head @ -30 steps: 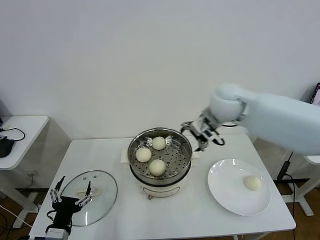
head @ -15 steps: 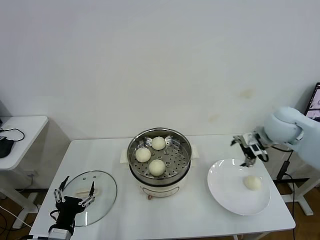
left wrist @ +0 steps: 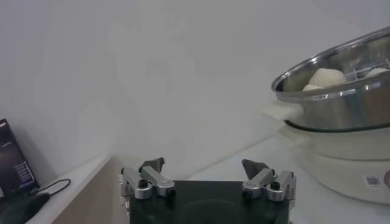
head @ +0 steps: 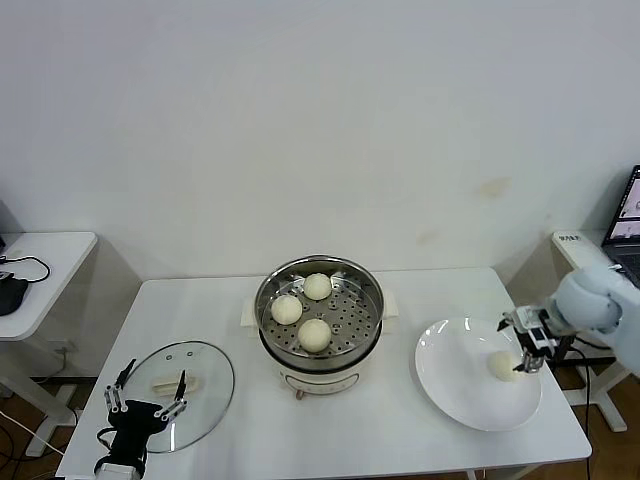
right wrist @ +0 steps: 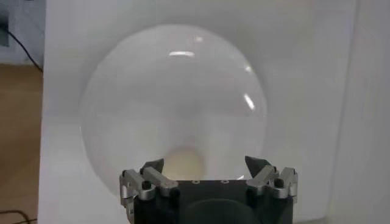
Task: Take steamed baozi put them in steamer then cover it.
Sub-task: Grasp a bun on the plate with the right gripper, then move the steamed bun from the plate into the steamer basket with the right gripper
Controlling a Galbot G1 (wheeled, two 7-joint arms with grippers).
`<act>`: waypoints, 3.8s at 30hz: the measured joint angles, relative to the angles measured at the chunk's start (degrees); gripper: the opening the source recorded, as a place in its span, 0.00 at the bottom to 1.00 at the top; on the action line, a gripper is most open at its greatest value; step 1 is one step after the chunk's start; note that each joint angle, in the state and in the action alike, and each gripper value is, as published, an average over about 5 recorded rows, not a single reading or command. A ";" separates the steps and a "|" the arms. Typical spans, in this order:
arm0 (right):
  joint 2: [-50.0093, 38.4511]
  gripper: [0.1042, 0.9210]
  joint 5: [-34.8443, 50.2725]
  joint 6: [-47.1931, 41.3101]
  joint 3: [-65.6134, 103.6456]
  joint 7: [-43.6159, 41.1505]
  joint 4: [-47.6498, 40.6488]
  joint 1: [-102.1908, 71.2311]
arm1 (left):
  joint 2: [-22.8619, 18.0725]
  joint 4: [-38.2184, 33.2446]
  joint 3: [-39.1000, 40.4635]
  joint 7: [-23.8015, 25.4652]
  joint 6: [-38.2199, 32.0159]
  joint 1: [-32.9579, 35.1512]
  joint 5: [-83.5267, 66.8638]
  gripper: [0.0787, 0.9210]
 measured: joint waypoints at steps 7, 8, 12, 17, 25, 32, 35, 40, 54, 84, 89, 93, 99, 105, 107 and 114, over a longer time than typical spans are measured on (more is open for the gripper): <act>2.65 0.88 -2.00 0.43 5.16 0.21 -5.52 -5.97 | -0.14 0.09 -0.27 0.02 0.05 0.11 0.02 0.88; 3.03 0.88 -2.26 0.49 5.64 0.24 -6.17 -6.50 | -0.16 0.09 -0.28 0.02 0.07 0.09 0.03 0.88; 4.63 0.88 -3.05 0.83 7.19 0.55 -8.66 -8.00 | -0.24 0.12 -0.28 0.06 0.16 0.01 0.12 0.88; 6.67 0.88 -3.67 1.17 8.44 1.16 -11.56 -8.98 | -0.29 0.25 -0.28 0.09 0.19 -0.02 0.17 0.88; 9.67 0.88 -4.09 0.90 9.16 1.76 -14.47 -9.18 | -0.44 0.41 -0.55 0.10 0.20 0.02 0.17 0.88; 10.59 0.78 -4.86 0.51 9.62 1.51 -15.40 -9.28 | -0.60 0.41 -0.55 0.10 0.21 0.05 0.18 0.88; 10.61 0.71 -5.09 0.40 9.71 1.19 -15.48 -9.12 | -0.58 0.49 -0.55 0.09 0.21 0.06 0.18 0.88; 10.40 0.58 -5.15 0.12 9.65 0.47 -15.40 -8.63 | -0.60 0.56 -0.53 0.08 0.20 0.02 0.18 0.88; 7.22 0.52 -0.23 -2.45 3.56 -1.49 -11.02 0.74 | -0.20 0.23 -0.27 0.07 0.20 -0.46 0.17 0.88; 24.06 0.55 30.75 -19.31 -27.58 7.08 3.94 42.03 | 0.35 0.45 0.08 0.24 0.70 -2.52 0.04 0.88; 28.08 0.55 34.11 -22.31 -30.06 9.76 3.60 41.87 | 0.06 0.35 -0.33 0.25 0.70 -2.39 -0.05 0.88; 30.54 0.55 35.49 -24.25 -31.67 11.68 2.93 40.90 | -0.20 0.36 -0.51 0.23 0.60 -2.22 -0.18 0.88; 33.08 0.55 35.86 -26.39 -32.72 14.00 1.20 38.59 | -0.31 0.78 -0.56 0.18 0.46 -2.44 -0.33 0.88; 34.86 0.55 35.19 -27.90 -32.74 15.75 -0.91 35.90 | -0.21 1.10 -0.58 0.17 0.41 -2.62 -0.42 0.88; 35.34 0.55 34.91 -28.28 -32.65 16.27 -1.58 35.04 | -0.20 1.24 -0.56 0.17 0.40 -2.73 -0.43 0.88; 36.50 0.55 34.03 -29.16 -32.09 17.34 -3.20 32.71 | -0.25 1.37 -0.44 0.16 0.39 -2.89 -0.44 0.88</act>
